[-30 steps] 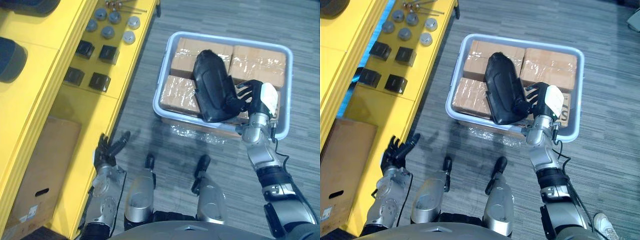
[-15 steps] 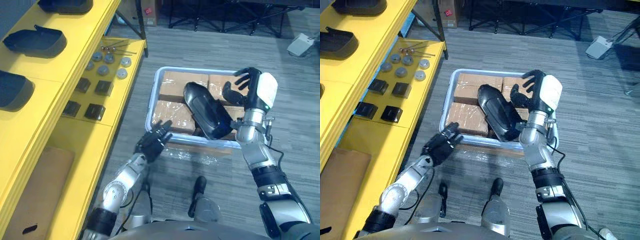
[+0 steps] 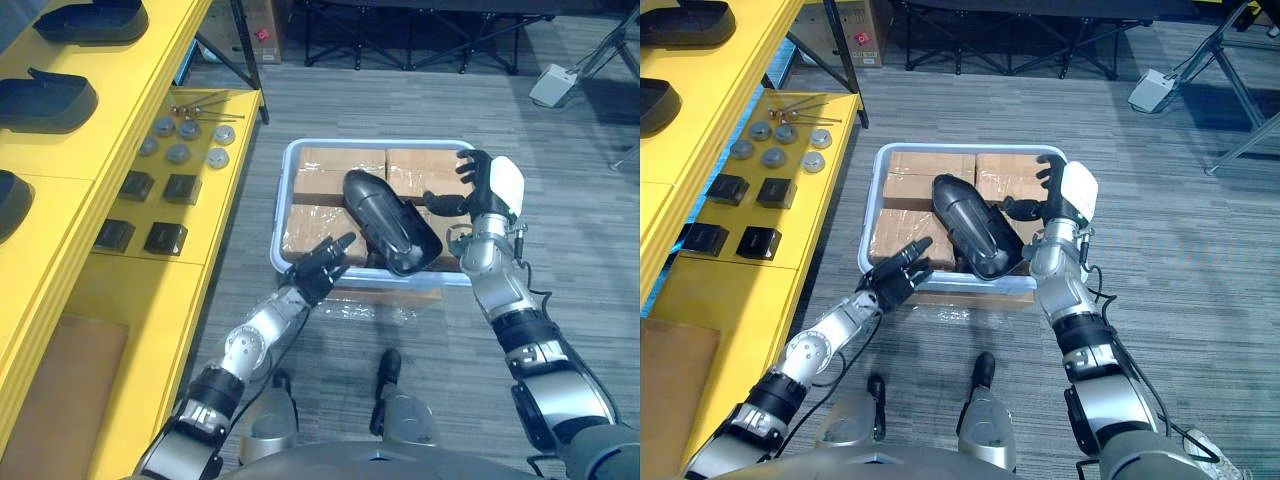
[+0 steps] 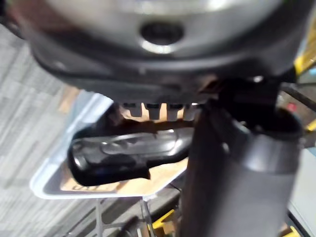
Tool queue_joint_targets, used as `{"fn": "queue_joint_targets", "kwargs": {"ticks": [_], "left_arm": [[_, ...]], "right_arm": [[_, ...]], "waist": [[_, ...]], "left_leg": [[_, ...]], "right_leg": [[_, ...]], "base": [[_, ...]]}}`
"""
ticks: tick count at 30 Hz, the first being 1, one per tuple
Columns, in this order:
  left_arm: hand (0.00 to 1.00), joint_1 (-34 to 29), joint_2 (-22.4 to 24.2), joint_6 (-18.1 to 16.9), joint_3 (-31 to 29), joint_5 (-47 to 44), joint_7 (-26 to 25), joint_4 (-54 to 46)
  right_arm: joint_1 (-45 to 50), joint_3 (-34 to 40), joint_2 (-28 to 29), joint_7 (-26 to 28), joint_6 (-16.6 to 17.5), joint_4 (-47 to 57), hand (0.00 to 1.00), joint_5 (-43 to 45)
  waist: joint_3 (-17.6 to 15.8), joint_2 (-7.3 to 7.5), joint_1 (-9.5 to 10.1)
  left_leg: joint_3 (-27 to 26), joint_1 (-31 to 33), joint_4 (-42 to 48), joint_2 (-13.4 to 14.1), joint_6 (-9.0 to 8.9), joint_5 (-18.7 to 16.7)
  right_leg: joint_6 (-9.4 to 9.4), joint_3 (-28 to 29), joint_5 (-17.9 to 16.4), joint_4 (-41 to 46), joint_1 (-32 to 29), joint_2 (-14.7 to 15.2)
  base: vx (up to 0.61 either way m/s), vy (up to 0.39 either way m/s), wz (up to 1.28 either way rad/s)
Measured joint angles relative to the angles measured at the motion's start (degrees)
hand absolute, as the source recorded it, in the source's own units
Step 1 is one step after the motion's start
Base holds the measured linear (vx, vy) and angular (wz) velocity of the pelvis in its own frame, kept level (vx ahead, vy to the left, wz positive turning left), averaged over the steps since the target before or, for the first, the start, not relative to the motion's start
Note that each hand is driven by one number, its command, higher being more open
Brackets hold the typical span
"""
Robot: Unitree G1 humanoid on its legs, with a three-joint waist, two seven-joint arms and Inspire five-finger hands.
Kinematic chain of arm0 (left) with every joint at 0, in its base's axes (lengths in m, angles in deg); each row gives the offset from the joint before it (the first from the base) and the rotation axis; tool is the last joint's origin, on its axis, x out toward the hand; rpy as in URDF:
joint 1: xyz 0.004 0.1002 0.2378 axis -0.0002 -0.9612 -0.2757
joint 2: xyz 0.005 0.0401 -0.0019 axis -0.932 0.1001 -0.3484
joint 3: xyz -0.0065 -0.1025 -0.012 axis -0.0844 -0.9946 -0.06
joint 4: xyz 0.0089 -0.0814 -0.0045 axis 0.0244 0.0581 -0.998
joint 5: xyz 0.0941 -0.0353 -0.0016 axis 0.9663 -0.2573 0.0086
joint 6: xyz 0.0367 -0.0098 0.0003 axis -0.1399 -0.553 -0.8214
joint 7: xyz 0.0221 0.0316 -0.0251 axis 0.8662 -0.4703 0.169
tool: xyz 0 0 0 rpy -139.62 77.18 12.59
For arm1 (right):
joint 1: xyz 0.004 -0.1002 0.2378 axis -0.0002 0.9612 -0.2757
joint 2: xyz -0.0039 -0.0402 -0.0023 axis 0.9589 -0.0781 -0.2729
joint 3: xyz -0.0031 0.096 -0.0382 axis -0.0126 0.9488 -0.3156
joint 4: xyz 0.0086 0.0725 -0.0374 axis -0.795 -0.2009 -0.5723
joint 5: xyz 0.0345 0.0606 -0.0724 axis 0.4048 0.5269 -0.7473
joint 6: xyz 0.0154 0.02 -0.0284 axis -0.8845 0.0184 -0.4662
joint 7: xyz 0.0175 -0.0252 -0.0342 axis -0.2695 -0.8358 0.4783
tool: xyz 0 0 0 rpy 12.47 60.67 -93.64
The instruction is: Walk over and take three plastic housings, then place them on the shelf
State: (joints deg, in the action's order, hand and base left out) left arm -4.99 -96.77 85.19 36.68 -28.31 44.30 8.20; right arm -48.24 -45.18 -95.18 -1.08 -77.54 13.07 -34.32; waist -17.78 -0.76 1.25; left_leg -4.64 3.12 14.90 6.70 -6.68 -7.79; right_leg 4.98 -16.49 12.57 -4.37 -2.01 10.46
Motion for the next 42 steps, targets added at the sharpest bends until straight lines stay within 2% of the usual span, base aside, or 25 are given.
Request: {"fn": "queue_joint_targets", "kwargs": {"ticks": [4,7,11,16,24,29,30,32,35,37,42], "left_arm": [[1.00,4.4,0.4,-4.9,0.0,4.3,-2.5,-2.6],[1.00,7.4,0.4,-7.6,0.0,7.8,-4.9,-4.1],[1.00,11.2,0.3,-9.0,-0.1,11.2,-7.0,-5.5],[1.00,14.8,0.3,-9.6,0.4,13.2,-8.8,-5.4],[1.00,20.2,1.4,-13.1,0.9,13.0,-8.8,-2.4],[1.00,21.5,3.5,-14.3,1.3,12.8,-8.6,0.5],[1.00,22.1,3.8,-14.8,1.6,12.8,-8.5,1.2],[1.00,22.5,4.2,-15.5,2.2,12.8,-8.3,2.2],[1.00,22.4,4.7,-16.2,2.6,12.1,-7.8,4.3],[1.00,22.4,5.0,-16.7,2.7,10.5,-7.6,4.9],[1.00,22.5,5.2,-18.3,4.6,9.1,-6.7,4.9]], "right_arm": [[-3.6,0.4,0.0,0.2,-2.7,-4.6,1.00,2.9],[-7.8,0.8,0.0,0.5,-4.5,-6.1,1.00,5.5],[-12.7,1.3,0.0,1.3,-5.7,-7.7,1.00,7.0],[-16.8,1.2,0.0,3.4,-5.9,-13.0,1.00,9.0],[-23.2,-2.0,-0.1,3.5,-5.8,-18.5,1.00,9.0],[-28.1,-3.6,-1.8,3.3,-5.9,-20.5,1.00,9.0],[-29.0,-4.6,-2.5,3.3,-5.8,-20.6,0.00,9.0],[-30.3,-5.4,-3.0,3.7,-5.8,-21.9,0.00,8.6],[-30.6,-6.4,-3.1,7.3,-6.0,-23.8,0.00,7.1],[-31.0,-7.9,-4.1,12.1,-6.2,-24.5,0.00,-0.9],[-33.4,-13.5,-7.6,18.2,-6.2,-25.2,0.00,-10.9]], "waist": [[-0.2,-0.10,-0.09],[-1.9,-0.53,-0.28],[-4.9,-0.80,-0.17],[-6.5,-0.86,0.02],[-8.2,-1.16,0.08],[-9.4,-2.90,0.80],[-9.5,-3.23,1.28],[-9.9,-3.71,1.77],[-10.1,-3.78,1.90],[-10.1,-3.83,2.03],[-10.5,-4.64,2.75]], "left_leg": [[0.3,2.3,2.0,0.0,0.22,-0.4],[0.4,4.5,5.0,0.1,0.35,-1.6],[0.0,7.3,7.8,0.3,0.62,-2.2],[0.0,10.5,9.1,0.4,0.65,-2.1],[0.4,14.3,10.1,0.4,0.70,-2.2],[1.2,17.1,12.1,0.2,1.24,-2.5],[1.3,18.2,12.4,0.2,1.25,-2.5],[1.6,19.6,13.1,0.2,1.29,-2.5],[1.9,20.6,13.8,0.2,1.32,-2.5],[1.9,20.9,13.7,-0.1,1.41,-2.4],[2.7,21.6,13.2,-0.3,1.36,-1.7]], "right_leg": [[-0.18,0.0,0.4,0.4,-1.5,0.1],[-0.35,0.3,1.0,0.5,-2.5,0.1],[-0.79,1.1,1.1,1.3,-4.6,0.2],[-1.06,0.9,2.0,1.4,-7.5,0.2],[-0.72,1.0,2.7,2.2,-11.0,0.2],[-0.95,0.9,2.6,3.6,-13.0,0.4],[-0.95,1.0,2.6,4.1,-14.2,0.5],[-0.96,0.9,2.5,4.6,-15.4,0.6],[-0.96,0.7,2.5,5.1,-16.1,0.6],[-0.95,0.6,2.5,5.3,-16.4,0.9],[-1.01,-0.5,2.5,5.4,-16.8,1.0]], "base": [[-0.04,0.004,0.00],[-0.09,0.012,-0.03],[-0.14,0.022,-0.09],[-0.05,0.003,-0.02],[-0.01,0.032,0.01],[-0.06,0.053,0.06],[-0.11,0.044,-0.03],[-0.10,0.035,0.02],[-0.05,0.031,0.05],[-0.03,0.035,0.01],[-0.03,0.011,0.10]]}}
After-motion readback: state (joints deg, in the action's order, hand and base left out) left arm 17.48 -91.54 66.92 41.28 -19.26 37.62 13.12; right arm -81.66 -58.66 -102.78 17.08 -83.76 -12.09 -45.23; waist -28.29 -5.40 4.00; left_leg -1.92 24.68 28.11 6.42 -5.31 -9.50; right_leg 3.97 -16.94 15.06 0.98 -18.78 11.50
